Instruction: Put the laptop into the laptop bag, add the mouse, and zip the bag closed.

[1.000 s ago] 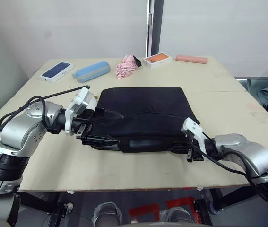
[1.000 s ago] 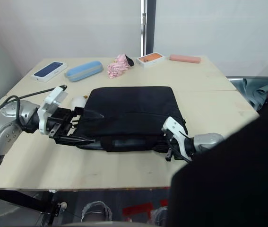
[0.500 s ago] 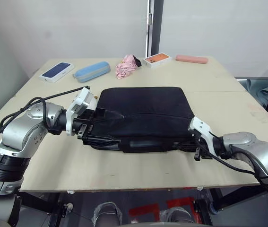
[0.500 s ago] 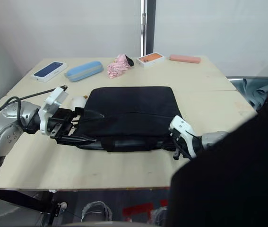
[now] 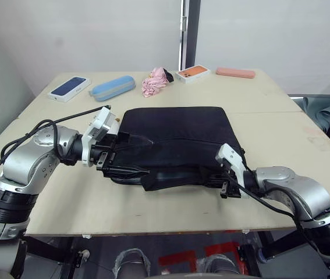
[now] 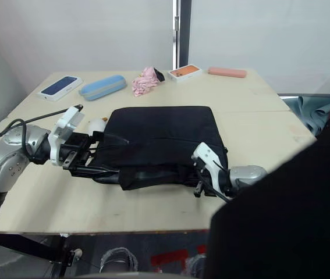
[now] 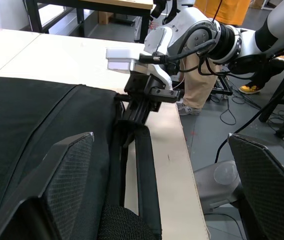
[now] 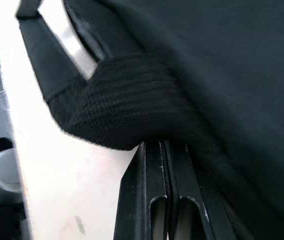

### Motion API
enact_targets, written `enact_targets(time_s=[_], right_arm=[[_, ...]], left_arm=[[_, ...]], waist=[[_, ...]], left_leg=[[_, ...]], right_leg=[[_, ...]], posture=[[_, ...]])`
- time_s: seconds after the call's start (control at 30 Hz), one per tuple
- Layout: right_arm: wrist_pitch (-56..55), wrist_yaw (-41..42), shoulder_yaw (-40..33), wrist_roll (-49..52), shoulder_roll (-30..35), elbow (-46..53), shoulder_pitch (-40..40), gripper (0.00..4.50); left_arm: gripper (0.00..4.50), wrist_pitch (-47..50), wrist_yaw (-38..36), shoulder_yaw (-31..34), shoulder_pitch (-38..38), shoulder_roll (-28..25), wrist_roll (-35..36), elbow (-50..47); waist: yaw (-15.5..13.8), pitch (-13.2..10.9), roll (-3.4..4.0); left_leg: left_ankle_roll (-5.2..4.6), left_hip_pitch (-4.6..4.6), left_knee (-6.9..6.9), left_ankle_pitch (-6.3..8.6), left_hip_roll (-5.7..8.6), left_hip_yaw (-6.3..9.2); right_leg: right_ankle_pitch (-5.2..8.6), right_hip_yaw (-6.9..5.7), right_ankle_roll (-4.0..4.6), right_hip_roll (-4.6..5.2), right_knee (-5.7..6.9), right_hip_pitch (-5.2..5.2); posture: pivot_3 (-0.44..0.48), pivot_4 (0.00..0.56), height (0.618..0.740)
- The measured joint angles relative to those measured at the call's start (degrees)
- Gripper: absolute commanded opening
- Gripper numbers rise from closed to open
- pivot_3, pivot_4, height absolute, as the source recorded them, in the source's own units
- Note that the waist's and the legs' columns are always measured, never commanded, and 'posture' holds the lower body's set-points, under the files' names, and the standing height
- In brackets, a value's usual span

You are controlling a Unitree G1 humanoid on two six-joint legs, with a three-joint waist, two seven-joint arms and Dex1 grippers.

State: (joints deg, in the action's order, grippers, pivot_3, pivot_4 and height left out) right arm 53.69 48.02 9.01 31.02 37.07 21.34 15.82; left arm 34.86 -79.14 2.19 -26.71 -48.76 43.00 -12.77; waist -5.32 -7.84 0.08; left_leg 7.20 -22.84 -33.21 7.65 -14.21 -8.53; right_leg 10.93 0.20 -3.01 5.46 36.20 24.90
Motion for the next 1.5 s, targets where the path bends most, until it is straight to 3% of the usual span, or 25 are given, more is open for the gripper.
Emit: enact_targets(time_s=[0.4, 1.2, 1.5], right_arm=[[0.43, 3.16, -1.25, 5.53, 0.14, 1.56, 5.47, 0.04], [-3.47, -3.12, 6.94, -5.03, -11.2, -10.78, 19.09, 0.04], [-6.51, 1.52, 13.42, -10.34, -12.63, -18.13, 24.61, 0.04]], left_arm=[[4.5, -0.19, 0.88, 0.1, 0.09, 0.0, 0.0, 0.01], [4.5, 0.95, 2.51, 2.93, 3.0, -0.84, 1.7, -1.5], [4.5, 1.16, 2.76, 3.06, 3.15, -0.84, 1.78, -1.7]], waist=[[-0.01, 0.0, 0.0], [0.18, 0.0, 0.01], [0.2, 0.0, 0.01]], left_leg=[[0.01, 0.01, -0.01, 0.0, 0.0, 0.01], [0.06, -0.01, -0.03, -0.02, 0.0, 0.08], [0.08, -0.03, -0.02, -0.02, 0.0, 0.1]], right_leg=[[0.0, 0.0, 0.0, 0.0, 0.03, 0.0], [-0.01, -0.05, 0.0, 0.0, 0.11, 0.01], [-0.01, -0.08, 0.0, -0.01, 0.09, 0.0]], posture=[[0.0, 0.15, 0.74], [0.0, 0.15, 0.74], [0.0, 0.15, 0.74]])
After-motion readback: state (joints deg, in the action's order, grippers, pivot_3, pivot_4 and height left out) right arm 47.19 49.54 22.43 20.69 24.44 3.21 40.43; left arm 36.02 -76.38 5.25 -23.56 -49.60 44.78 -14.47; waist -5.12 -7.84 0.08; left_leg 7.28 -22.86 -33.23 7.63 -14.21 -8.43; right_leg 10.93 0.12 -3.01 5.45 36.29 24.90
